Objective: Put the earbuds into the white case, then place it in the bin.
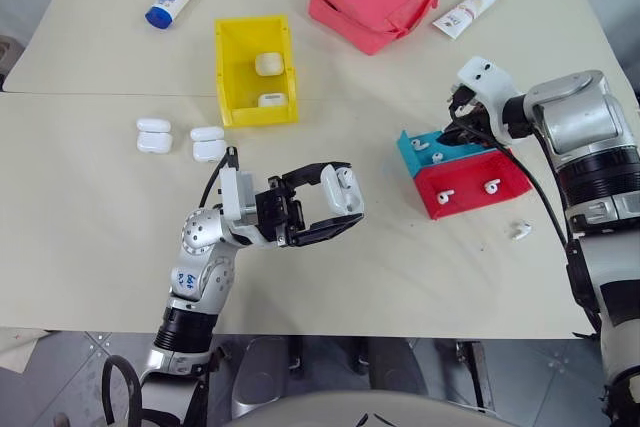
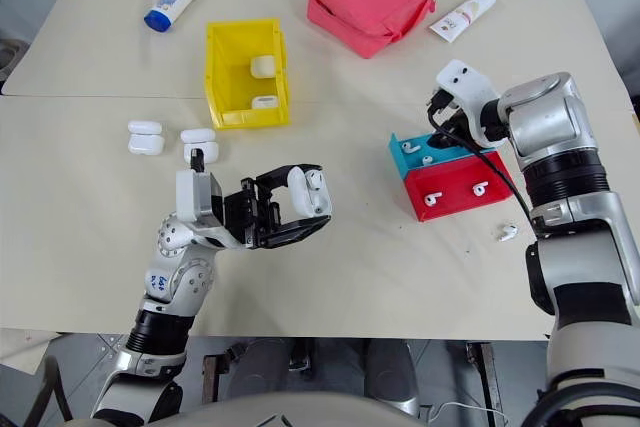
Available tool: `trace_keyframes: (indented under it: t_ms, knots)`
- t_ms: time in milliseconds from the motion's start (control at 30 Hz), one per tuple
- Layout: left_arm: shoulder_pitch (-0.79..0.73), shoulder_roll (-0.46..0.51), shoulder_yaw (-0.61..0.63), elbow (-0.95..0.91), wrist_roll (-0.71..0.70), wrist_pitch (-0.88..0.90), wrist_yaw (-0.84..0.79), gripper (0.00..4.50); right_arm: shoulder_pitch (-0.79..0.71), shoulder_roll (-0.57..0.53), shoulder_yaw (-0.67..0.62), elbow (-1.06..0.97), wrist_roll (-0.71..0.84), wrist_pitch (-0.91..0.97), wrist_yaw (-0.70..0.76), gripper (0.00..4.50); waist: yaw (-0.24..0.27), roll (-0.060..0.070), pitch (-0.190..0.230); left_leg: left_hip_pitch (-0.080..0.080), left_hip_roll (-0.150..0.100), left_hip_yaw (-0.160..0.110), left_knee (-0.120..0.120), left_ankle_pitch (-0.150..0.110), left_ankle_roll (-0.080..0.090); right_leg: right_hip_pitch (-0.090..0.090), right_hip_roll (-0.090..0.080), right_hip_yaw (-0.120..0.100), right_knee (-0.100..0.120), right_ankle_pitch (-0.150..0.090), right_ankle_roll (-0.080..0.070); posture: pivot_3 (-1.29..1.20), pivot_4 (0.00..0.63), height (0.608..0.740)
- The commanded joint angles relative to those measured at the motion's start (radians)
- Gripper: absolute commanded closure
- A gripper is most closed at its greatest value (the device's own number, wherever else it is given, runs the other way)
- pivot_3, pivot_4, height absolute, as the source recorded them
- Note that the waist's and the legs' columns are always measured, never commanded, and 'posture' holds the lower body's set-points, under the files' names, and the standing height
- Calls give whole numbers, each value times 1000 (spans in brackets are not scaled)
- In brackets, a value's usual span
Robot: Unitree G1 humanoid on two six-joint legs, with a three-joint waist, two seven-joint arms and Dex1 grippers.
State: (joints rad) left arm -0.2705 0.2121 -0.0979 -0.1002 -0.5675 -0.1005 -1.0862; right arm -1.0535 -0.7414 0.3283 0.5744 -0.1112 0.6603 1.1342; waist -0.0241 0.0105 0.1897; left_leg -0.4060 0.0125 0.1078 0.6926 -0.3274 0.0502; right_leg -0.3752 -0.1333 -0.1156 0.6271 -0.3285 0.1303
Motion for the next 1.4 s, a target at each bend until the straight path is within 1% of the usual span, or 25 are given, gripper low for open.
trace_keyframes:
  t_ms: [33,367,500,700,800,1000,1200,1400]
  knots:
    - [6,-2,0,-22,0,-17,-4,1692,-23,-52,33,-32,-48,-121,57,3215,-1,0,0,0,0,0,0,0,0,0,0,0,0,0,0,0,150,740]
    - [22,-3,-3,-38,5,-20,5,1692,-84,2,49,162,-116,-253,22,3215,-2,0,0,0,0,0,0,0,0,0,0,0,0,0,0,0,150,740]
    - [31,-1,-4,-50,7,-20,9,1692,-91,18,54,204,-128,-271,37,3215,-2,0,0,0,0,0,0,0,0,0,0,0,0,0,0,0,150,740]
    - [41,4,-3,-62,8,-18,12,1692,-87,18,55,188,-135,-265,72,3215,-3,0,0,0,0,0,0,0,0,0,0,0,0,0,0,0,150,740]
    - [39,5,-4,-62,6,-16,11,1692,-65,-1,55,130,-130,-253,126,3215,-2,0,0,0,0,0,0,0,0,0,0,0,0,0,0,0,150,740]
    - [30,4,-5,-54,3,-14,5,1692,-53,-17,28,65,-121,-203,142,3215,-2,0,0,0,0,0,0,0,0,0,0,0,0,0,0,0,150,740]
    - [22,3,-4,-45,1,-13,0,1692,-43,-31,15,28,-120,-168,123,3215,-1,0,0,0,0,0,0,0,0,0,0,0,0,0,0,0,150,740]
    - [15,1,-3,-37,2,-13,-3,1692,-49,-7,7,36,-113,-153,84,3215,-2,0,0,0,0,0,0,0,0,0,0,0,0,0,0,0,150,740]
